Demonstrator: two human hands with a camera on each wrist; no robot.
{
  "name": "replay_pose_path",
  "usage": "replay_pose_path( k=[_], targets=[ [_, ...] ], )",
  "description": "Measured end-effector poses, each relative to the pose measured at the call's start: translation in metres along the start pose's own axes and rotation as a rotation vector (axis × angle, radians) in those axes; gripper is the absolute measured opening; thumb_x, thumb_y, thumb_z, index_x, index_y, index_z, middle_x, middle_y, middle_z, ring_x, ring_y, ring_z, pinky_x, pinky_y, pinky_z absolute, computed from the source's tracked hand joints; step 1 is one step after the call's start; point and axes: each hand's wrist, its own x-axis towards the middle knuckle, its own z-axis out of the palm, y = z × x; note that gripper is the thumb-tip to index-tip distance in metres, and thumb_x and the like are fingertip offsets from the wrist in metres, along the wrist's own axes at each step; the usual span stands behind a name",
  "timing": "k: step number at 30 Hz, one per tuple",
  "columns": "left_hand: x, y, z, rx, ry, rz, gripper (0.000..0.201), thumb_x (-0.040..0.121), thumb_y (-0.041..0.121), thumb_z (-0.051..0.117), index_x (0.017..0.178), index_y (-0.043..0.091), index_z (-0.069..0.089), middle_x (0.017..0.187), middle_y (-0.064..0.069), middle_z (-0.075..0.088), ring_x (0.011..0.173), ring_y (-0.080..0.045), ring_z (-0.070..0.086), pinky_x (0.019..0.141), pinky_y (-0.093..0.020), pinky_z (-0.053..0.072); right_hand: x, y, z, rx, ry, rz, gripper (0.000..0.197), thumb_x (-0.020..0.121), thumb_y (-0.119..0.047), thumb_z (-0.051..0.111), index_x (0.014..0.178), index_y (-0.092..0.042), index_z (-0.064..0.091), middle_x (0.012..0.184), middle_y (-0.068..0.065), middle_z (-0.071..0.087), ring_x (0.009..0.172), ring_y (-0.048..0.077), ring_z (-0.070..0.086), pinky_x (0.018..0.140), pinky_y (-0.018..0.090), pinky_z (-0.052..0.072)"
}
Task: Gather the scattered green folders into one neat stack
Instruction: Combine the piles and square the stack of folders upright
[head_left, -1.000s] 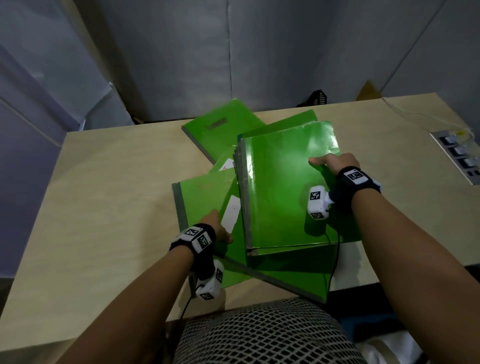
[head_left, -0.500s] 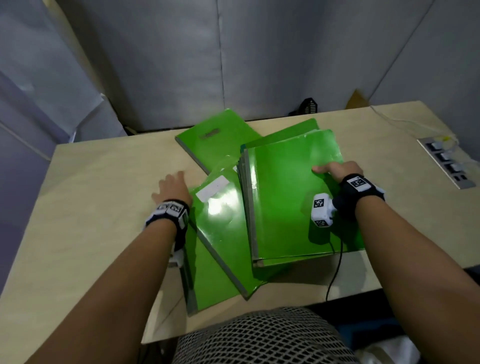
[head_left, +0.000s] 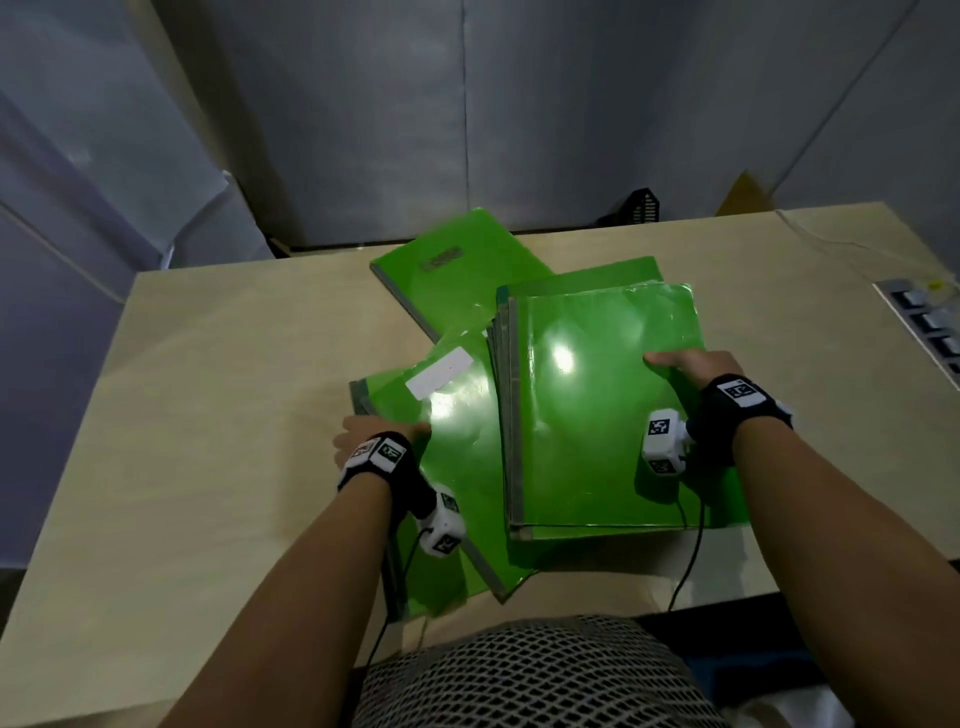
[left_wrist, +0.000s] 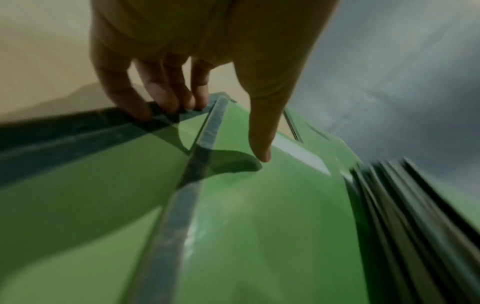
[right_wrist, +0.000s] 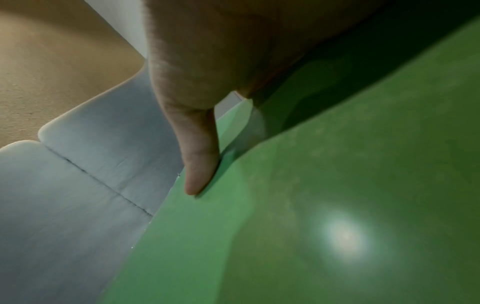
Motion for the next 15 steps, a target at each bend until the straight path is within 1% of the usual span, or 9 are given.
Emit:
replay_pose_path(
  k=[3, 5, 6, 8, 9, 10, 12, 14, 15],
  targets=[
    [-0.007, -0.009, 0.003, 0.024, 0.054, -0.036, 0.118, 0.064, 0.062, 0.075, 0.149, 0.006, 0.016, 0.152, -0.019, 0.025, 0.139, -0.039, 0.03, 0.108, -0.053, 0.033, 0.003, 0.012, 0.005, 0.03, -0.042, 0.051, 0.095, 0.053, -0.046, 0.084, 0.133, -0.007, 0.049, 0.119, 0.017, 0.059, 0.095, 0.041, 0.057, 0.089, 0.057, 0.048],
    [-0.004, -0.011, 0.004, -0.017, 0.035, -0.066, 0.119, 0.065, 0.063, 0.073, 0.149, 0.002, 0.016, 0.151, -0.021, 0.03, 0.136, -0.04, 0.036, 0.109, -0.053, 0.034, 0.0, 0.017, 0.008, 0.054, -0.07, 0.072, 0.087, 0.062, -0.041, 0.082, 0.134, -0.005, 0.048, 0.13, 0.018, 0.055, 0.104, 0.043, 0.055, 0.092, 0.058, 0.045],
    [0.001, -0.013, 0.002, -0.058, 0.007, -0.072, 0.114, 0.067, 0.063, 0.072, 0.147, -0.001, 0.023, 0.147, -0.023, 0.038, 0.13, -0.041, 0.044, 0.107, -0.054, 0.038, -0.001, 0.019, 0.01, 0.061, -0.089, 0.082, 0.085, 0.065, -0.039, 0.081, 0.135, -0.005, 0.047, 0.135, 0.017, 0.053, 0.111, 0.044, 0.053, 0.094, 0.058, 0.044],
    [0.004, -0.017, -0.006, -0.152, -0.036, -0.047, 0.086, 0.073, 0.052, 0.074, 0.133, -0.003, 0.048, 0.129, -0.021, 0.058, 0.109, -0.038, 0.059, 0.099, -0.048, 0.047, 0.001, 0.026, 0.013, 0.064, -0.124, 0.106, 0.084, 0.069, -0.038, 0.079, 0.138, -0.005, 0.045, 0.142, 0.016, 0.048, 0.121, 0.045, 0.049, 0.094, 0.056, 0.044],
    [0.007, -0.02, -0.01, -0.18, -0.047, -0.036, 0.072, 0.075, 0.046, 0.075, 0.126, -0.001, 0.056, 0.119, -0.018, 0.063, 0.097, -0.035, 0.061, 0.093, -0.043, 0.051, 0.001, 0.028, 0.015, 0.065, -0.135, 0.119, 0.083, 0.071, -0.037, 0.078, 0.139, -0.005, 0.044, 0.144, 0.016, 0.046, 0.125, 0.045, 0.046, 0.092, 0.054, 0.044],
    [0.007, -0.022, -0.014, -0.183, -0.069, -0.026, 0.066, 0.075, 0.043, 0.076, 0.124, 0.003, 0.059, 0.114, -0.016, 0.062, 0.091, -0.033, 0.06, 0.087, -0.039, 0.052, 0.003, 0.031, 0.016, 0.059, -0.149, 0.129, 0.083, 0.072, -0.037, 0.077, 0.14, -0.005, 0.042, 0.146, 0.016, 0.044, 0.127, 0.045, 0.044, 0.089, 0.051, 0.043],
    [0.003, -0.021, -0.018, -0.221, -0.125, -0.018, 0.076, 0.07, 0.041, 0.082, 0.131, 0.007, 0.054, 0.123, -0.017, 0.058, 0.1, -0.037, 0.06, 0.08, -0.037, 0.051, 0.005, 0.036, 0.019, 0.057, -0.181, 0.15, 0.084, 0.075, -0.038, 0.076, 0.143, -0.006, 0.038, 0.149, 0.018, 0.038, 0.132, 0.045, 0.039, 0.088, 0.052, 0.039],
    [-0.002, -0.012, -0.02, -0.285, -0.152, -0.03, 0.088, 0.067, 0.039, 0.085, 0.136, 0.0, 0.046, 0.131, -0.02, 0.056, 0.111, -0.041, 0.058, 0.085, -0.041, 0.051, 0.007, 0.037, 0.021, 0.045, -0.207, 0.169, 0.086, 0.076, -0.039, 0.075, 0.145, -0.007, 0.035, 0.151, 0.02, 0.034, 0.134, 0.045, 0.036, 0.093, 0.055, 0.037],
    [-0.007, -0.006, -0.022, -0.292, -0.154, -0.001, 0.085, 0.069, 0.035, 0.085, 0.135, -0.002, 0.047, 0.131, -0.021, 0.057, 0.113, -0.04, 0.058, 0.087, -0.041, 0.051, 0.008, 0.037, 0.021, 0.041, -0.207, 0.176, 0.087, 0.076, -0.039, 0.076, 0.145, -0.007, 0.034, 0.15, 0.022, 0.035, 0.132, 0.046, 0.038, 0.096, 0.055, 0.036]
  ],
)
